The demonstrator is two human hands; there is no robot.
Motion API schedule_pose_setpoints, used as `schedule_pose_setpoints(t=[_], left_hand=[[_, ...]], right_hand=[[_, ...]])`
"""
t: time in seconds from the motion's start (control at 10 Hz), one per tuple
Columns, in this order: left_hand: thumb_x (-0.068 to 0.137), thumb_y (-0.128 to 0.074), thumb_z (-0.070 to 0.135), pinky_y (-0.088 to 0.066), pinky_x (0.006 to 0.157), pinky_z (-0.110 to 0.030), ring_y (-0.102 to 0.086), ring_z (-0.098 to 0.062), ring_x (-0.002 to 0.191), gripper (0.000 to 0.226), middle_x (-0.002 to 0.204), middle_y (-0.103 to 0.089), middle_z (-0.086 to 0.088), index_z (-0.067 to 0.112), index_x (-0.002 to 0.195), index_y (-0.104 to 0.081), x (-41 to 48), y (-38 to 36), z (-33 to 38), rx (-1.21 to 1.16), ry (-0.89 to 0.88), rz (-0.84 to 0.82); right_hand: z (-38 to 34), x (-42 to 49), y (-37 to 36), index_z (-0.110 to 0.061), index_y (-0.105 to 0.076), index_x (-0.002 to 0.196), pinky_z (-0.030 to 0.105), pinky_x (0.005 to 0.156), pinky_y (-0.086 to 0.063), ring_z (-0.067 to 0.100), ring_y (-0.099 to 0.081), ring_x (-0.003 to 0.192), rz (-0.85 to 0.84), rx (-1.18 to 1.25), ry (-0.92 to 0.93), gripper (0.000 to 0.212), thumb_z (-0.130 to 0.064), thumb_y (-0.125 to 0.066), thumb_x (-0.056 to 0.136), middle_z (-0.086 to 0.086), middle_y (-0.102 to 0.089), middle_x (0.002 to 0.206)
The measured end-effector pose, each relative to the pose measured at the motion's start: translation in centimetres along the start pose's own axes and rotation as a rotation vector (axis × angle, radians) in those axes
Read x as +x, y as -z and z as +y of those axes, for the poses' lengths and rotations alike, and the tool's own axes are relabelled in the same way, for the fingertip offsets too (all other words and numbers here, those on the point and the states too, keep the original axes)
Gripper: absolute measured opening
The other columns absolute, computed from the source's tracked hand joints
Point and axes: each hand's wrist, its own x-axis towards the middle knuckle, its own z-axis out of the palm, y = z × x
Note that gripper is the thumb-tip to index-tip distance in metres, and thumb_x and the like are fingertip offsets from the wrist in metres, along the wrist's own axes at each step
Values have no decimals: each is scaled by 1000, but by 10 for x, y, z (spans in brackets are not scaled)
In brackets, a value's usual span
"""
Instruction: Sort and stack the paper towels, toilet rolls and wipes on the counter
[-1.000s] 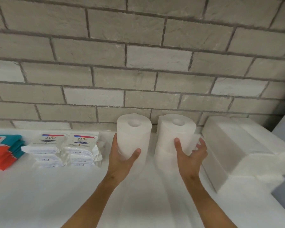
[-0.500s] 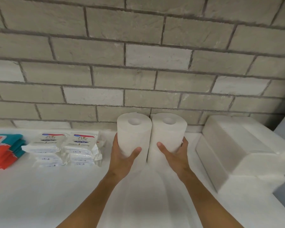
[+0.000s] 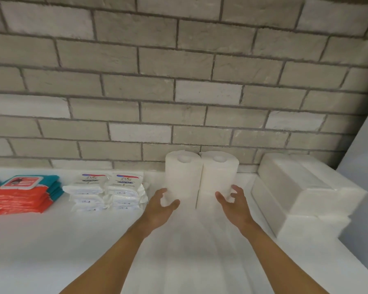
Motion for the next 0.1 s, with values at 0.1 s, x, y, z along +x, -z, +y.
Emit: schedule_pose_setpoints(t=[0.1], left_hand=[[89,-69,32,-40,91,-26,-48,-22,129,51,144,-44,4,32,136,-48,-26,30,-4,21,-22,-25]], right_hand=[[-9,-31,7,-27,-62,111,21,76,-45,21,-62,103,81,-59,115,21,-20,-66,92,4,-60,125]])
